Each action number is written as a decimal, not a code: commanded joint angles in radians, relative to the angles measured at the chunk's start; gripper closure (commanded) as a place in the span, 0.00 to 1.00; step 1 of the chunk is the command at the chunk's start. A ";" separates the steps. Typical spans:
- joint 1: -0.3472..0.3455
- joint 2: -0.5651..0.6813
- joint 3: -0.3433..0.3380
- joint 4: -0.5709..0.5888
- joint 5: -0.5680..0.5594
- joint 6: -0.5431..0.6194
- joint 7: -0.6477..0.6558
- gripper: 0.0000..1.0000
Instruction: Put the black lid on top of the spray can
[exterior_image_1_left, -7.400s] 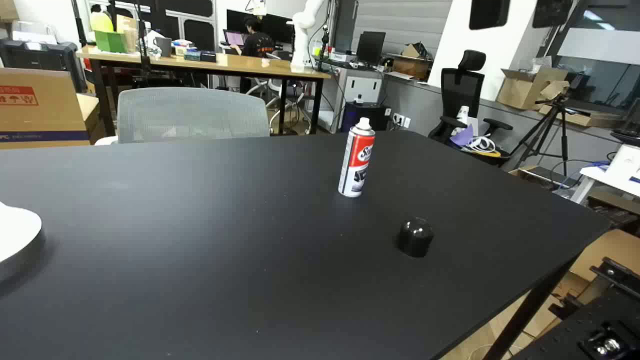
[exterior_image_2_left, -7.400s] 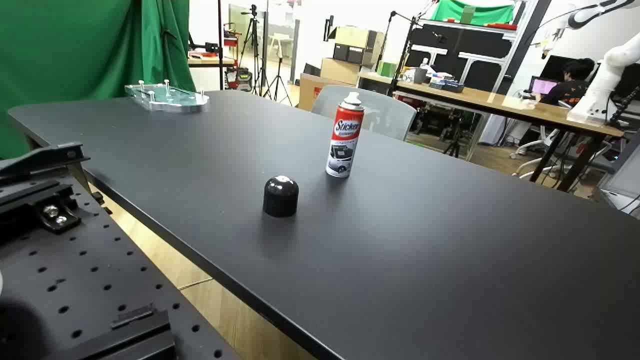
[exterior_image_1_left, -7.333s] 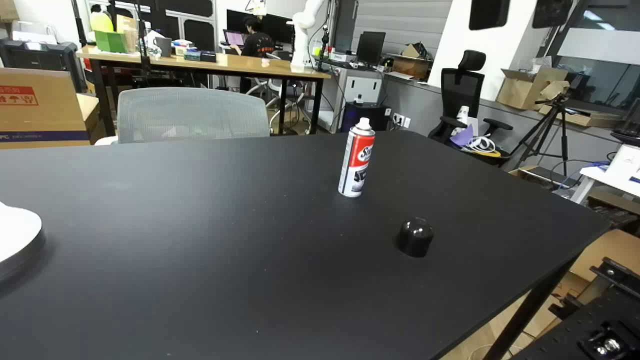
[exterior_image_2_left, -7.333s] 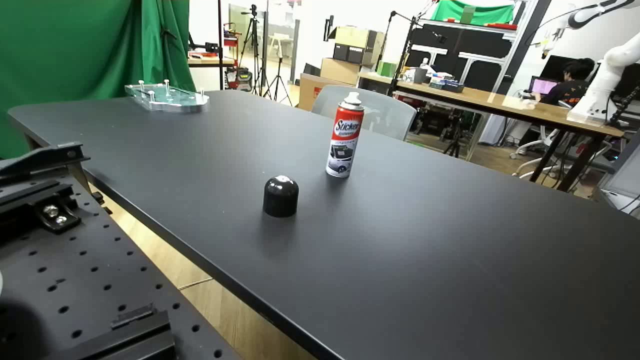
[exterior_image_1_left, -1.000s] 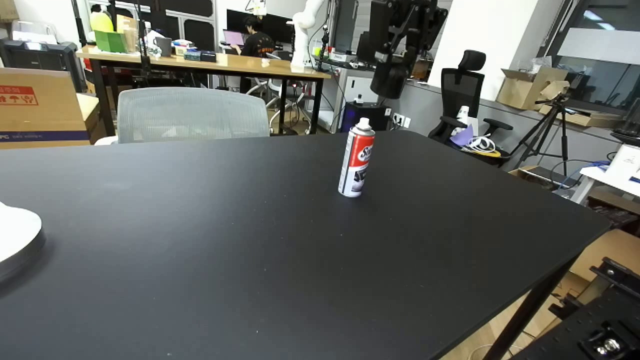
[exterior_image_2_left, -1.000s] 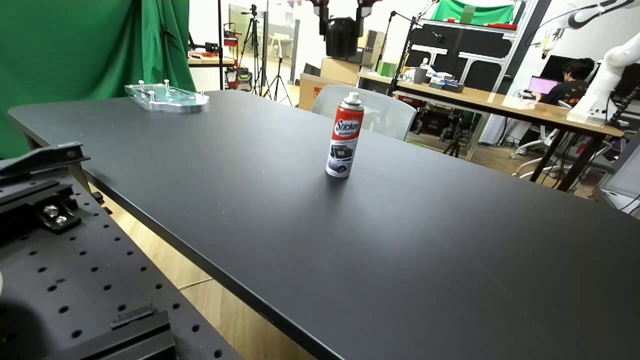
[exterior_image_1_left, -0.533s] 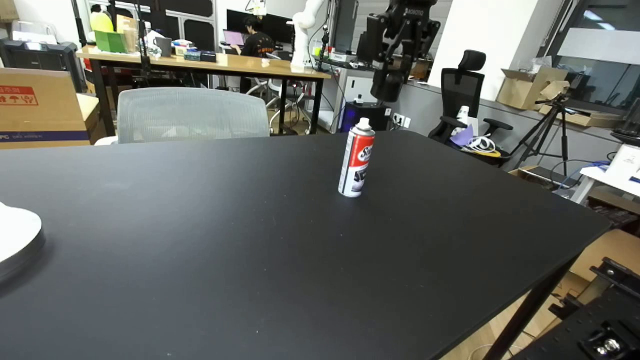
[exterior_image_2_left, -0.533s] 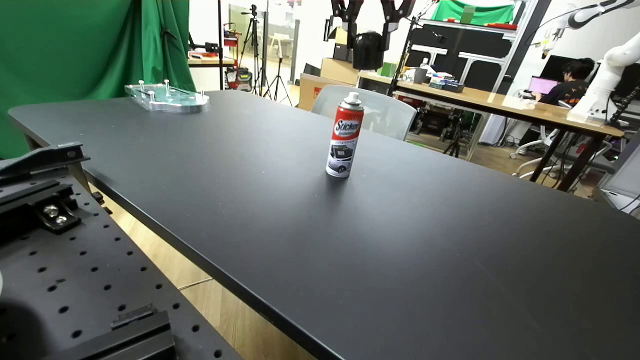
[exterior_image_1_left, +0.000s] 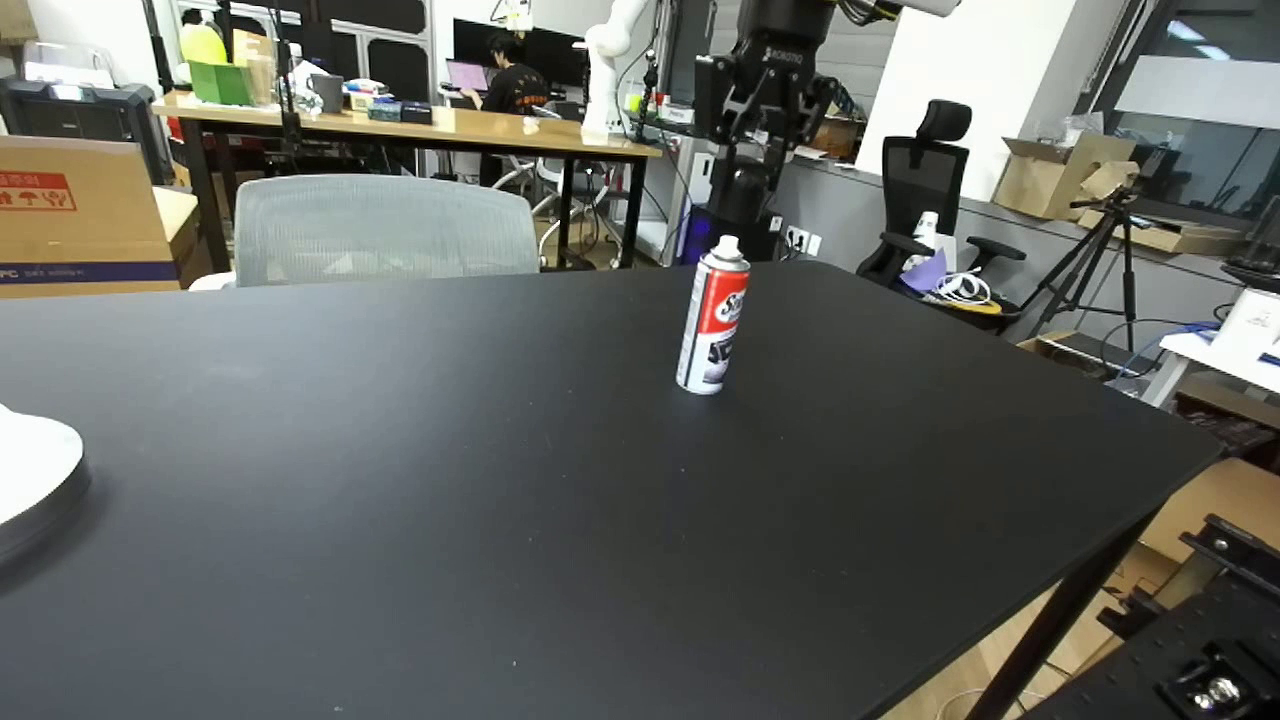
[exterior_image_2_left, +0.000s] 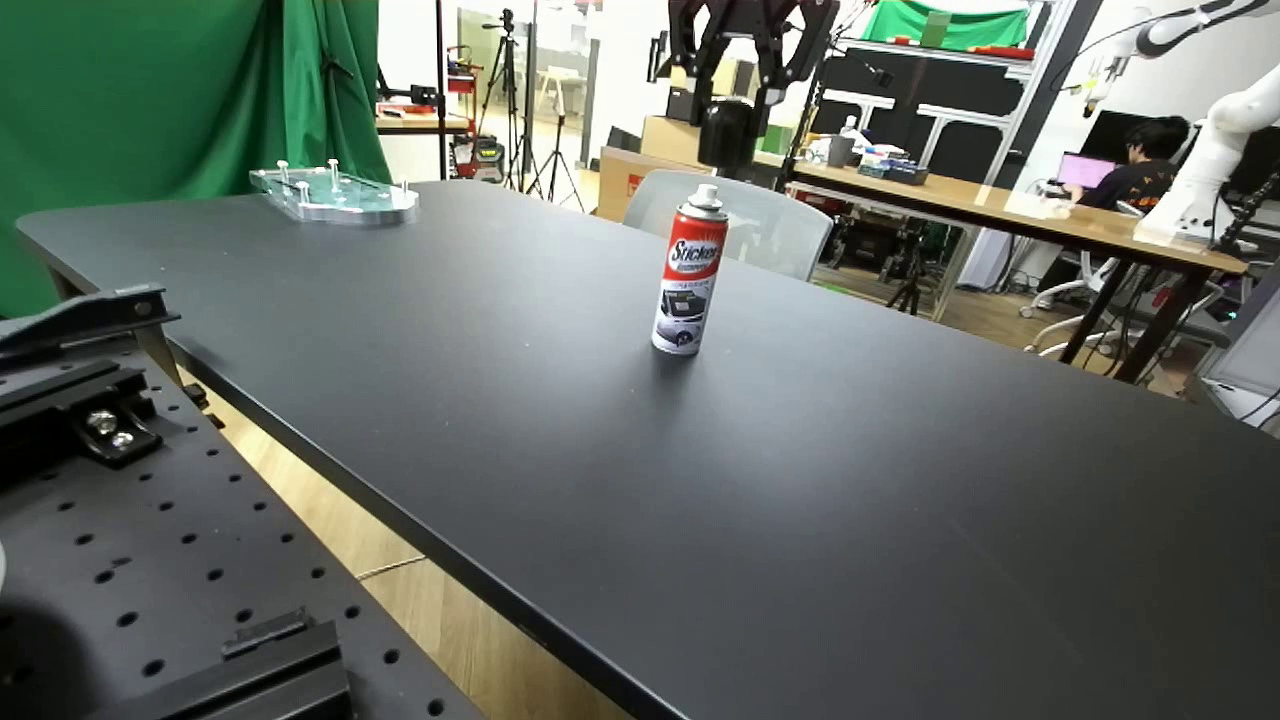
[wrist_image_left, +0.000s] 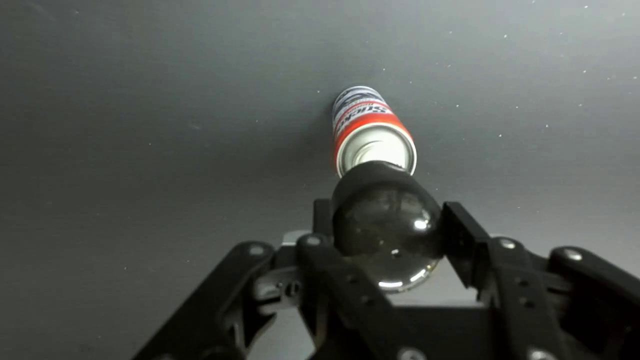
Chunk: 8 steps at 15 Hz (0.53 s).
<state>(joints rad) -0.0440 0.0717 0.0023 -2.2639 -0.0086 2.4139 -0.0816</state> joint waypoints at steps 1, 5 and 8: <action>0.012 0.033 -0.004 0.061 0.038 -0.069 0.032 0.68; 0.014 0.038 -0.010 0.067 0.024 -0.062 0.066 0.68; 0.013 0.045 -0.012 0.067 0.027 -0.068 0.072 0.68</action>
<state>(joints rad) -0.0375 0.1016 -0.0006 -2.2259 0.0218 2.3768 -0.0528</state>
